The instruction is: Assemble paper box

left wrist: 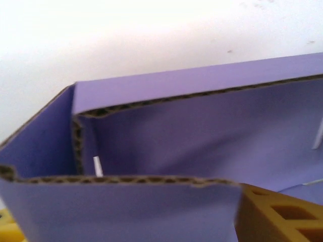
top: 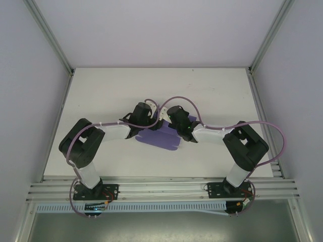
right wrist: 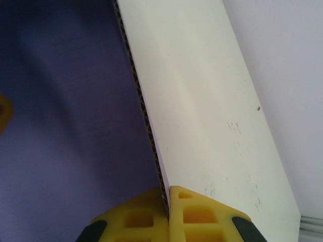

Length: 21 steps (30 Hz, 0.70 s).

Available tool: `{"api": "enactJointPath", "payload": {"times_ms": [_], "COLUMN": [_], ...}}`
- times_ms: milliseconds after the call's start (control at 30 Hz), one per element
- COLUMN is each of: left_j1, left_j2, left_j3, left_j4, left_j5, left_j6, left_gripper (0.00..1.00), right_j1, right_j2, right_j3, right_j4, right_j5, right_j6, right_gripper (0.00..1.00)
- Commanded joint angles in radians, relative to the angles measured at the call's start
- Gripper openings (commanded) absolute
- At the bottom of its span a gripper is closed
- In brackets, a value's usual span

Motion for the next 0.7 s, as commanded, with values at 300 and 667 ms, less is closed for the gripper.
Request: {"api": "enactJointPath", "payload": {"times_ms": [300,667], "left_j1": [0.02,0.352], "left_j2": [-0.298,-0.461], "left_j3": [-0.142,-0.31], "left_j4": [0.014,0.002], "left_j5": [0.091,0.196], "left_j6": [-0.019,-0.22], "left_gripper": [0.98,0.98], "right_j1": [0.005,0.005], "right_j2": [-0.015,-0.023], "right_j3": [-0.025,-0.023], "right_j4": [0.035,0.037], "right_j5": [0.005,-0.002], "right_j6": [-0.011,-0.021], "right_gripper": [0.0,0.0]}}
